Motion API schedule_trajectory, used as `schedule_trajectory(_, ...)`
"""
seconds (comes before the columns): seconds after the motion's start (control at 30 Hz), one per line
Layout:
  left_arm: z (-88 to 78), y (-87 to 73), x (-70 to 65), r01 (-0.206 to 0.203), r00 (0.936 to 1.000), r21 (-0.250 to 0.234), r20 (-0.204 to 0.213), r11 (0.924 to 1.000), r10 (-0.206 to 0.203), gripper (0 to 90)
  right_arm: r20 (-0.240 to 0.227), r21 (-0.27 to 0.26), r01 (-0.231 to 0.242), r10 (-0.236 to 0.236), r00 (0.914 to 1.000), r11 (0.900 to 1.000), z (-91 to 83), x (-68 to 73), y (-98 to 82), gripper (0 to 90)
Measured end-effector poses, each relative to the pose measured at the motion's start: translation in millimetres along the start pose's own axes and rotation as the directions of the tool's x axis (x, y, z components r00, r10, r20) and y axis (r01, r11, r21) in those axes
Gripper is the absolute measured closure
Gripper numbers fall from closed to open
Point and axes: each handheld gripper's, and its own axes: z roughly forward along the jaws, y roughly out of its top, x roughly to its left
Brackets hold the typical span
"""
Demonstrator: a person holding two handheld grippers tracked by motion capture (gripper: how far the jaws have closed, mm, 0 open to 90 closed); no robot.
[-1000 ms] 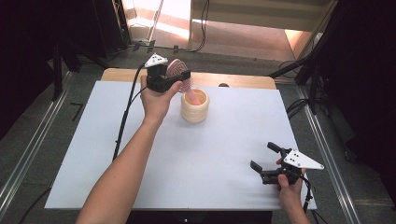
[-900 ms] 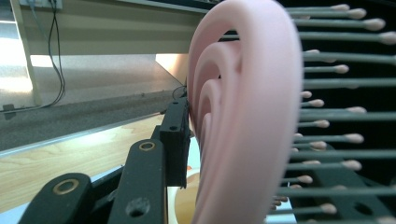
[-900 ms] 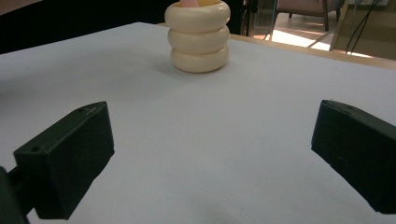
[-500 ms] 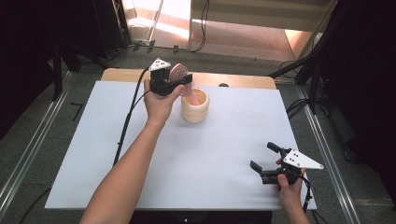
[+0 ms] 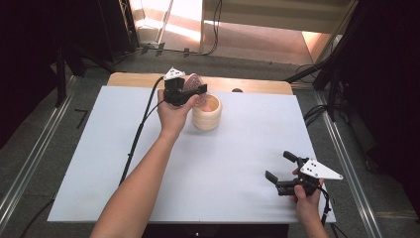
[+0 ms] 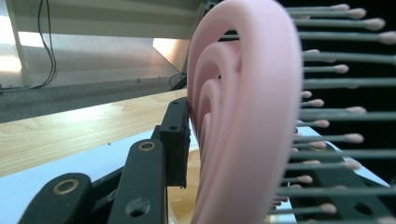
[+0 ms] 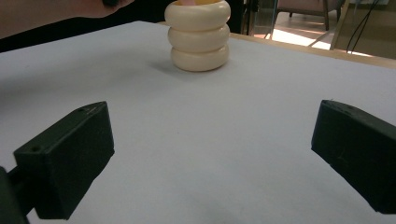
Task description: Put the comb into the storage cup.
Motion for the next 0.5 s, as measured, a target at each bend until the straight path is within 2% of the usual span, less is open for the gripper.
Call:
schedule_trajectory(0.37,1.9,-2.9,4.7,0.023,0.9997,0.001,-0.003,0.9997,-0.023,61.3,0.000,0.000,-0.002,0.002,1.0000,1.000,0.4,-0.4,-0.3,0.0)
schedule_trajectory(0.43,1.8,-3.3,6.2,0.037,0.9991,0.000,-0.018,0.9993,-0.037,60.9,0.000,0.001,-0.002,0.002,1.0000,1.000,0.5,-0.4,-0.3,0.0)
schedule_trajectory(0.5,1.2,-4.1,8.5,0.035,0.9992,0.000,-0.019,0.9994,-0.035,60.3,0.001,0.002,-0.002,0.002,1.0000,1.000,0.4,-0.4,-0.2,0.0)
